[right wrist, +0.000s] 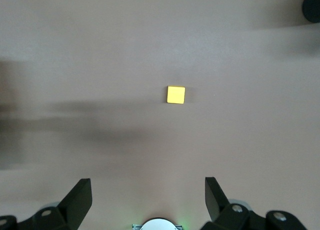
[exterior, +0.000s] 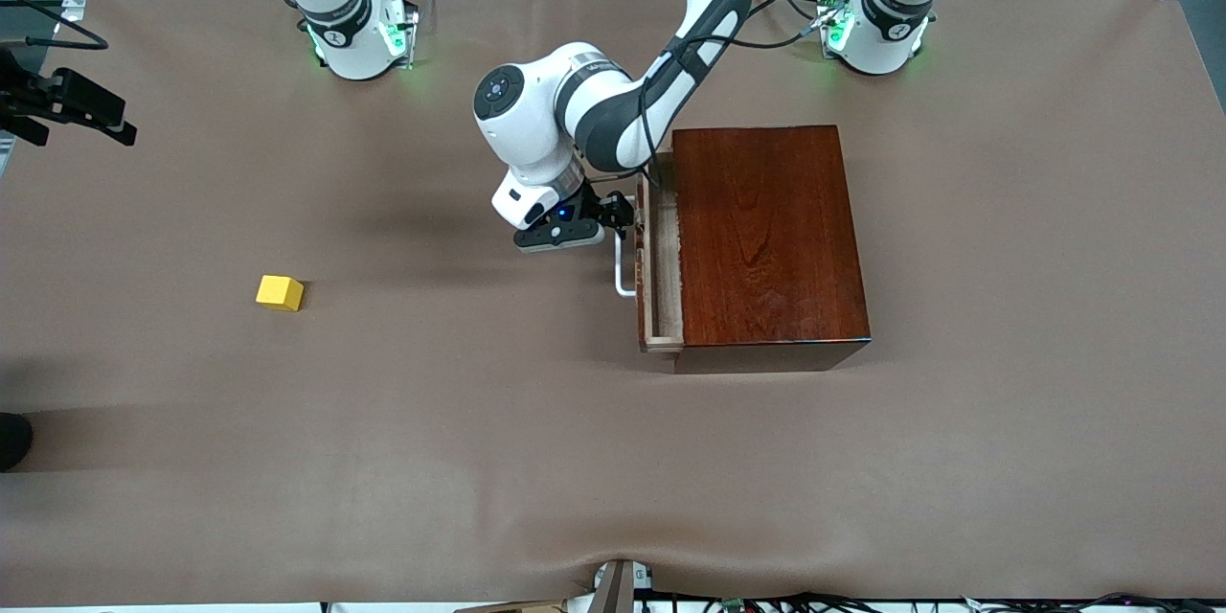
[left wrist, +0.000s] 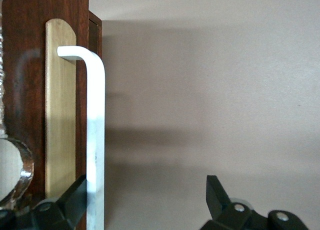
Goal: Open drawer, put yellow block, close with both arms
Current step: 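Pull the drawer out of the box by its handle with the left gripper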
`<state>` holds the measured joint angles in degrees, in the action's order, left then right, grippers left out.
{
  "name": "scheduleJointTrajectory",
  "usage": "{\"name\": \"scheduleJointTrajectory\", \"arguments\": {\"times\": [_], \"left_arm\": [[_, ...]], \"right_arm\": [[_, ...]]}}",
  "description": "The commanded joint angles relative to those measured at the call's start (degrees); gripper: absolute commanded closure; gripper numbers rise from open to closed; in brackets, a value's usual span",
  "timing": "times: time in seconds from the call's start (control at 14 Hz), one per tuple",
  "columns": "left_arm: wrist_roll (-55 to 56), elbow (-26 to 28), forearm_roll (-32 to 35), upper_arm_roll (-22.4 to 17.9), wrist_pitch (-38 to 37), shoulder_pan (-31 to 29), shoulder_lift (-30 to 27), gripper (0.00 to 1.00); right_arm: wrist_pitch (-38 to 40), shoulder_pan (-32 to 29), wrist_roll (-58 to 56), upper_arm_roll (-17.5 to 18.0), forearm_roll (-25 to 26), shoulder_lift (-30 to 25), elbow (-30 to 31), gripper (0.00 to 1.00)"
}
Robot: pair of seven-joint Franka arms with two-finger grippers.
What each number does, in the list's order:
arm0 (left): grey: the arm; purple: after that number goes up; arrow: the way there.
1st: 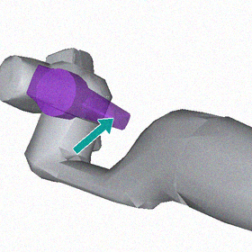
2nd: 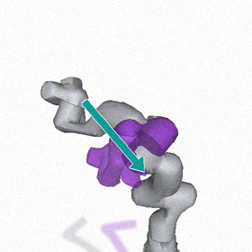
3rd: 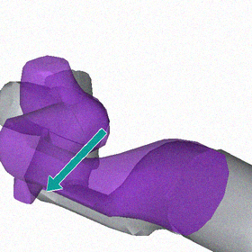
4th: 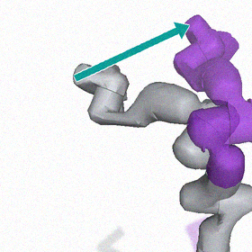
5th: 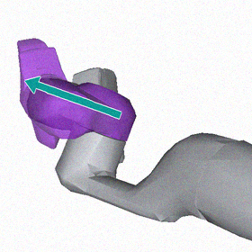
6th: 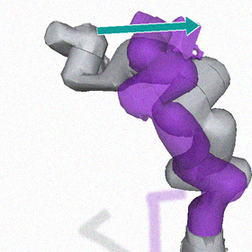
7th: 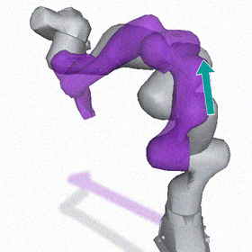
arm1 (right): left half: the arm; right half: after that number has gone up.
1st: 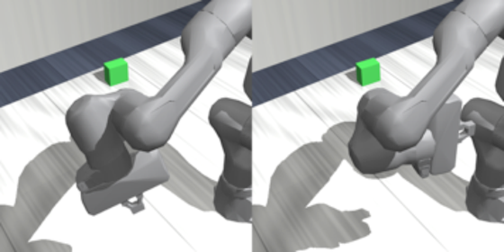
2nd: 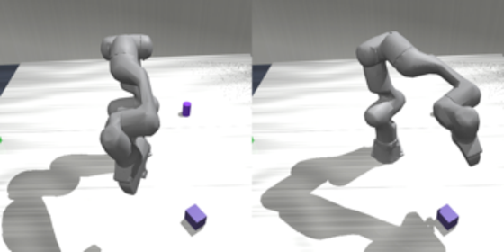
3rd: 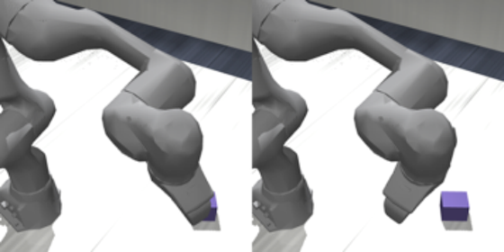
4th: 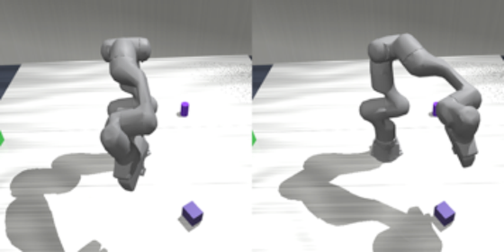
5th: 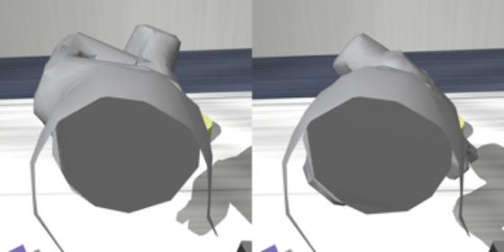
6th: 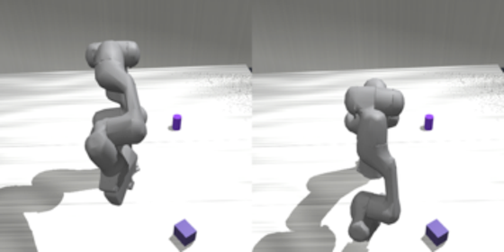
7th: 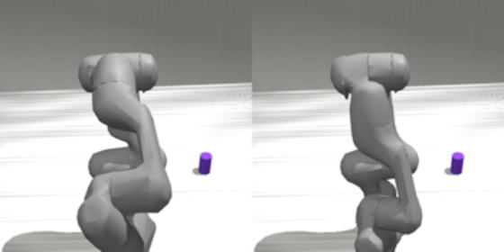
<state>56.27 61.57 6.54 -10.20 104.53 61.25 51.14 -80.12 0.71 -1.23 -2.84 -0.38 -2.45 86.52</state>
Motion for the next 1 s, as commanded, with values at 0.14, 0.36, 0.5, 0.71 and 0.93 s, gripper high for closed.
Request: {"name": "scheduleJointTrajectory", "arguments": {"times": [0.14, 0.36, 0.5, 0.71, 0.93], "left_arm": [[3.49, -1.01, -1.35, 1.76, 4.1, 0.36, 0.54, 0.0], [3.76, -1.01, -1.35, 2.02, 5.16, 0.36, 0.45, 0.0], [3.76, -1.01, -1.35, 1.94, 5.42, 0.36, 0.45, 0.0], [3.94, -0.92, -1.35, 2.02, 6.39, 0.36, 0.45, 0.0], [3.94, -1.01, -1.35, 2.64, 6.74, 0.36, 0.45, 0.0]], "right_arm": [[0.32, -0.63, -0.35, 0.2, -0.41, 0.78, -1.09, 0.0], [0.32, -0.63, -0.35, 0.2, -0.41, 0.78, -1.09, 0.0], [0.32, -0.63, -0.35, 0.2, -0.41, 0.78, -1.09, 0.0], [0.4, -0.63, -0.35, 0.2, -0.41, 0.78, -1.09, 0.0], [0.32, -0.63, -0.35, 0.2, -0.41, 0.78, -1.09, 0.0]]}}
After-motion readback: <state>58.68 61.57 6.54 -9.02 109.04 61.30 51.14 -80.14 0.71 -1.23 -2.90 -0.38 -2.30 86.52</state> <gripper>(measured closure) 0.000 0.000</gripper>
